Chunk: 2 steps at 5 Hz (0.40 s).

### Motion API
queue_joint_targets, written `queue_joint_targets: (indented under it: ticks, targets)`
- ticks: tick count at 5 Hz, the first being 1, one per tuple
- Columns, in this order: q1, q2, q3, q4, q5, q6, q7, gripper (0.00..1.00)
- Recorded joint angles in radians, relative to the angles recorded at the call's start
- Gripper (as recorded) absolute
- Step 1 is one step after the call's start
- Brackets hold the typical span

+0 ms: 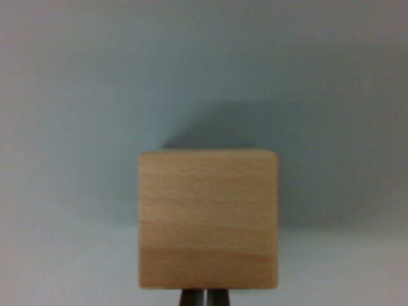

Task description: Push wooden cube

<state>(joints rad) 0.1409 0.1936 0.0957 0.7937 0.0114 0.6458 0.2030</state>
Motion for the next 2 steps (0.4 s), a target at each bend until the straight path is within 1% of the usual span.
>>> queue_joint_targets:
  ticks: [1,2]
  targets:
    - [-0.0026,0.033,-0.004,0.048,-0.0044,0.015,-0.003,1.0]
    - [-0.0026,0.033,-0.004,0.048,-0.0044,0.015,-0.003,1.0]
